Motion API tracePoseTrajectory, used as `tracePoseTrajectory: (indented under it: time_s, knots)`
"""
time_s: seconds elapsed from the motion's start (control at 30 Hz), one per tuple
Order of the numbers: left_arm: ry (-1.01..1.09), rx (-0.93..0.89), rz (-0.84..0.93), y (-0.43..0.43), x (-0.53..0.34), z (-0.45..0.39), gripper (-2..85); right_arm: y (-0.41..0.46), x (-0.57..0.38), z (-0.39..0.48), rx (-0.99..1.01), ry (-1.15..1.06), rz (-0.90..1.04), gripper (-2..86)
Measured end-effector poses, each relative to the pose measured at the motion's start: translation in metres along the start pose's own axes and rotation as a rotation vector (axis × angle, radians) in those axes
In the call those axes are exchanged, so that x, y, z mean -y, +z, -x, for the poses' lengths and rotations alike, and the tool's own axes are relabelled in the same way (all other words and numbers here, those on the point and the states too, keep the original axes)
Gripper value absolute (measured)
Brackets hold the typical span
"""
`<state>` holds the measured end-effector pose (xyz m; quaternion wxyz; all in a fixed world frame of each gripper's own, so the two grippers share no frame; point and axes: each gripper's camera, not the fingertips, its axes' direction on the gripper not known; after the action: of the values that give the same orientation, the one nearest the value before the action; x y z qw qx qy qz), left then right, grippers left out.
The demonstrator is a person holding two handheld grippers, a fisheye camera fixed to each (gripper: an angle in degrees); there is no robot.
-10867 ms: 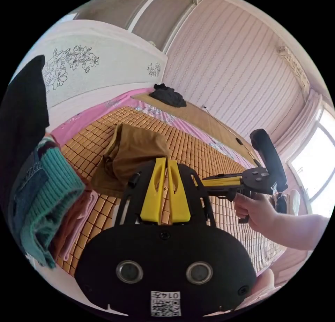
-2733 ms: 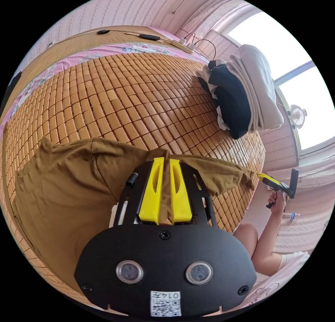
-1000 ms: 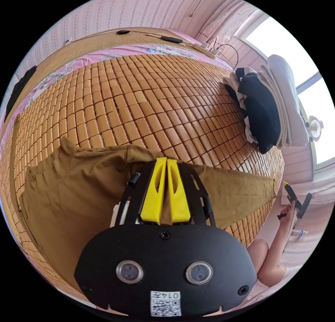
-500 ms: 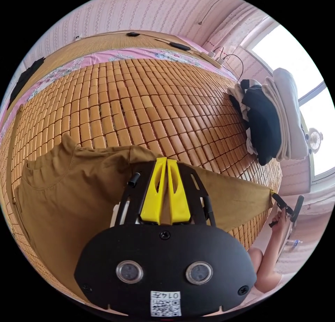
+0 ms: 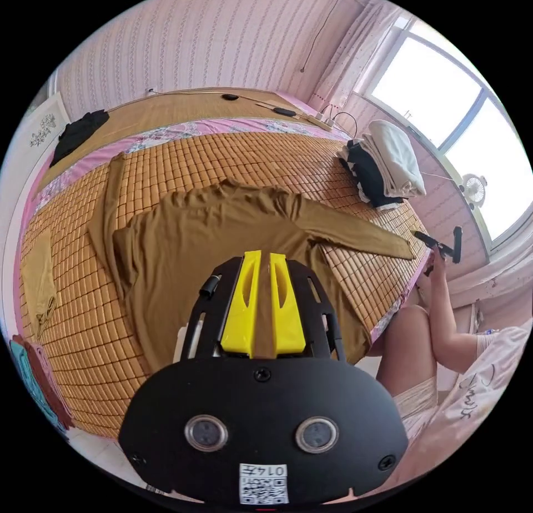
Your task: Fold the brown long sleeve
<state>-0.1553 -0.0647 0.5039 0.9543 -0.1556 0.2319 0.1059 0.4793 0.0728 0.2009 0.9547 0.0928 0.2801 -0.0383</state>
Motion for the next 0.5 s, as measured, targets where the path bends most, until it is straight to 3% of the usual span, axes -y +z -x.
tracePoseTrajectory:
  time_s: [0.2, 0.33, 0.5]
  knots:
    - [-0.249, 0.036, 0.062, -0.033, -0.15, 0.084, 3.5, 0.064, 0.101, 0.245, 0.409, -0.55, 0.3, 2.7]
    - [-0.281, -0.015, 0.014, -0.034, -0.197, 0.109, 3.5, 0.108, 0.149, 0.432, 0.37, -0.827, 0.434, 6.9]
    - [-0.218, 0.0, 0.031, -0.02, -0.215, 0.124, 3.8, 0.164, 0.208, 0.564, 0.302, -0.844, 0.527, 9.4]
